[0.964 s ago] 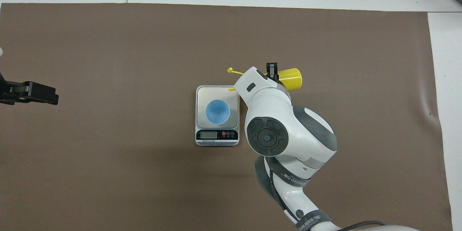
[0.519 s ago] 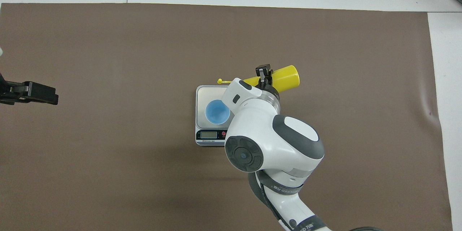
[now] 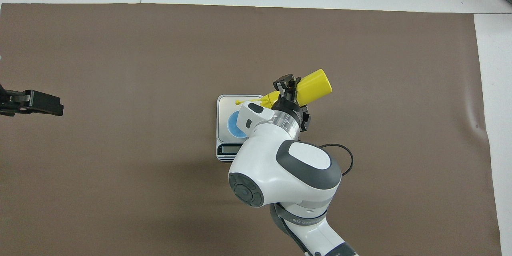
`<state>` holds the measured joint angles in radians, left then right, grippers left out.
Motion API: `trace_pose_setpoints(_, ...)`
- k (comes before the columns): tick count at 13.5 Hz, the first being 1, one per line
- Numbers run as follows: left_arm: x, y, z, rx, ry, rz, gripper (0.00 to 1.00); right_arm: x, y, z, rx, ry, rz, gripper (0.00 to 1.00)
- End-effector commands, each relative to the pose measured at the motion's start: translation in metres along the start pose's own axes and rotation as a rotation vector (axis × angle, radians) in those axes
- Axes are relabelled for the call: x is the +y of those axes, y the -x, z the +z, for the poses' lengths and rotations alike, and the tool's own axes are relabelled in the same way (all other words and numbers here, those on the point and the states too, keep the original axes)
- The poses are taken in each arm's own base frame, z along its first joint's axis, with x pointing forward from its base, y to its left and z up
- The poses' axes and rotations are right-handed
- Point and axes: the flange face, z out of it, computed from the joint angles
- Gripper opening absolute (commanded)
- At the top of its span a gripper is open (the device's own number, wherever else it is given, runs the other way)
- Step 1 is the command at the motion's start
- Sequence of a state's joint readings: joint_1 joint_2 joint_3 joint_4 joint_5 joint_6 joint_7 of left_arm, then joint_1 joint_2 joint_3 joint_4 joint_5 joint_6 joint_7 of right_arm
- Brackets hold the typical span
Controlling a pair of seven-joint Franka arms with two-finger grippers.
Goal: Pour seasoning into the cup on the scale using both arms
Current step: 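Tilt the yellow bottle nozzle down into the blue cup with the right gripper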
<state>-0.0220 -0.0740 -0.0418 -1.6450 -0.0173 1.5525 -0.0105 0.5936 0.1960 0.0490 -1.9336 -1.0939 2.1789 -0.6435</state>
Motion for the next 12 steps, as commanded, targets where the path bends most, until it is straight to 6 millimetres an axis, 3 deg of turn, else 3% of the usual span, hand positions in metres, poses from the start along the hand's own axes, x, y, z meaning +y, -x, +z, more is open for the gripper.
trace_pose_setpoints(1,-0.001,0.007,-0.003,-0.003,0.01,-0.012,1.0,0.001,-0.015,-0.004,-0.111,0.075,-0.093,0.0)
trace_pose_setpoints(4,-0.001,0.007,-0.003,-0.003,0.009,-0.012,1.0,-0.009,-0.048,-0.013,-0.165,0.087,-0.166,0.0)
trace_pose_setpoints(12,-0.001,0.007,-0.003,-0.003,0.009,-0.012,1.0,-0.004,-0.047,-0.012,-0.181,0.099,-0.166,0.0)
